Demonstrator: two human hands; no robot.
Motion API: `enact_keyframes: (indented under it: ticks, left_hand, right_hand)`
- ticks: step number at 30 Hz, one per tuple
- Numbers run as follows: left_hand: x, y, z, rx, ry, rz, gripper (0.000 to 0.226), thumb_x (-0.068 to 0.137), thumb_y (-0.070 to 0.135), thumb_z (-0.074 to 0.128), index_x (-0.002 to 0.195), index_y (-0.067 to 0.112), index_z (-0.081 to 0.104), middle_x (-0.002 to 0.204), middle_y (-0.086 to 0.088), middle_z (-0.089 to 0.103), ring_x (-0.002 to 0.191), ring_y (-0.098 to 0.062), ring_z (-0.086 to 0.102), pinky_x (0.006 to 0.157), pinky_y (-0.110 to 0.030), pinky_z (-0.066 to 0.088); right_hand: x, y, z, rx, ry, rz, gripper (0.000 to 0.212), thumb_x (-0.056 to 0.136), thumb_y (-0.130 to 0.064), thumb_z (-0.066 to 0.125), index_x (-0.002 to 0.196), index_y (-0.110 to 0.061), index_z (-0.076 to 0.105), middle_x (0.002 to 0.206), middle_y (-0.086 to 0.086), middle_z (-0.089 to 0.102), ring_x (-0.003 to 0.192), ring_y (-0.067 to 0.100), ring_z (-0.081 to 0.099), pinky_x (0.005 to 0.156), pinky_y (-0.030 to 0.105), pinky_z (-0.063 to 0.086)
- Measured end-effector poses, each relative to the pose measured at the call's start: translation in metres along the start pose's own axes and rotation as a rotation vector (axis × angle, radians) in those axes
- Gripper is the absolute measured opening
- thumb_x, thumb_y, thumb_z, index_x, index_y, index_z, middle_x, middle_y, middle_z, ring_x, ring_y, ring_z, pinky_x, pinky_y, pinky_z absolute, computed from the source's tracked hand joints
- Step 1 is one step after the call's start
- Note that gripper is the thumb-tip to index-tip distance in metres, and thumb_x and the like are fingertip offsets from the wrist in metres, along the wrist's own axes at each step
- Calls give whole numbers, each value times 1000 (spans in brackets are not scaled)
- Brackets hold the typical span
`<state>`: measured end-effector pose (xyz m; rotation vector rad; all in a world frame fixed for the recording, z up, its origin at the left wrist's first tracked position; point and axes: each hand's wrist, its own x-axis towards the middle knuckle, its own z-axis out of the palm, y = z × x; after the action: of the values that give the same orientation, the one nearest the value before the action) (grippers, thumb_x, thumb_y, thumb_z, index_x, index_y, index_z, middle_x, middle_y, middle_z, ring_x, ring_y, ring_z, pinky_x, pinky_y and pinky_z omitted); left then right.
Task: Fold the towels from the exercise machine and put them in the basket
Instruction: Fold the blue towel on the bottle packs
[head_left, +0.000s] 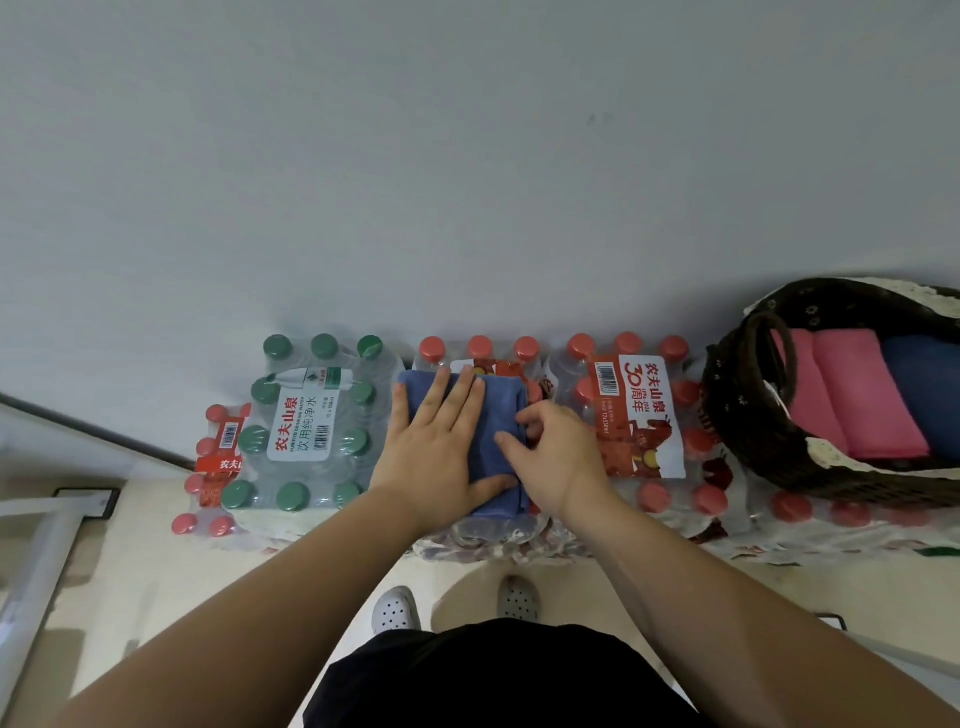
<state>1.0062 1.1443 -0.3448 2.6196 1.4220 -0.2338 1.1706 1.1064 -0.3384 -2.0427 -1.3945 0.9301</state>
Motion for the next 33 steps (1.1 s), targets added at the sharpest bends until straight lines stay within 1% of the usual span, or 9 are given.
enact_keyframes:
  ticks: [3,8,13,17,21,25,27,29,33]
  left_hand:
    - [0,2,0,4,-11,-1,107,81,86,22,158,16,-6,165,0,-12,149,-19,-23,117,-61,-11]
    - [2,6,-3,-3,-3,-12,111,77,90,16,157,18,-10,164,-1,-18,149,-21,-26,116,-61,-16]
    - [5,16,3,0,-27,-7,112,74,93,16,155,23,-16,162,-7,-25,148,-27,-28,116,-62,-13]
    - [9,18,10,-15,-28,-14,112,70,96,17,156,31,-14,162,-9,-26,148,-31,-26,116,-63,-12]
    - [9,18,10,-22,-22,-22,111,70,96,15,156,31,-12,162,-9,-25,148,-30,-26,115,-63,-15]
    - [2,11,5,-107,43,-2,97,83,80,22,159,24,-1,163,-8,-20,149,-26,-26,117,-59,-15]
    - [-9,1,4,-184,192,-18,79,92,60,32,158,21,16,165,-10,-9,151,-26,-19,119,-57,-13]
    - [-23,-12,4,-241,296,-98,69,93,48,34,156,21,24,166,-13,1,152,-32,-9,120,-55,-9]
    - [-37,-37,8,-418,250,-269,72,93,52,28,156,18,21,163,-13,19,151,-32,14,122,-43,7]
  right_hand:
    - [6,-2,3,-67,15,-2,17,89,-32,70,87,-19,60,98,-1,58,78,10,54,65,21,39]
    - [13,-4,0,-90,-2,31,19,93,-35,63,83,-19,61,90,-1,61,77,15,57,67,33,46]
    - [16,2,-13,-95,-29,129,19,95,-33,61,81,-20,56,81,-2,62,78,21,59,71,35,48]
    - [15,3,-9,-149,5,78,22,94,-26,63,78,-18,51,78,2,61,76,24,59,66,33,44]
    - [9,-5,-6,-281,70,-49,16,94,-24,62,102,-20,49,99,2,61,84,24,61,68,35,50]
    - [0,-12,2,-600,175,-328,48,90,-21,63,135,-19,47,121,6,54,108,28,57,83,39,51]
    - [-5,-17,7,-596,237,-444,54,96,-32,52,146,-16,40,136,9,52,125,29,50,99,42,46]
    - [-6,-22,15,-605,167,-487,64,100,-44,35,155,-13,28,156,14,35,145,32,31,118,47,29]
    - [-1,-24,33,-771,-67,-377,91,92,-70,11,158,-8,2,166,15,-6,153,30,-10,121,53,-11]
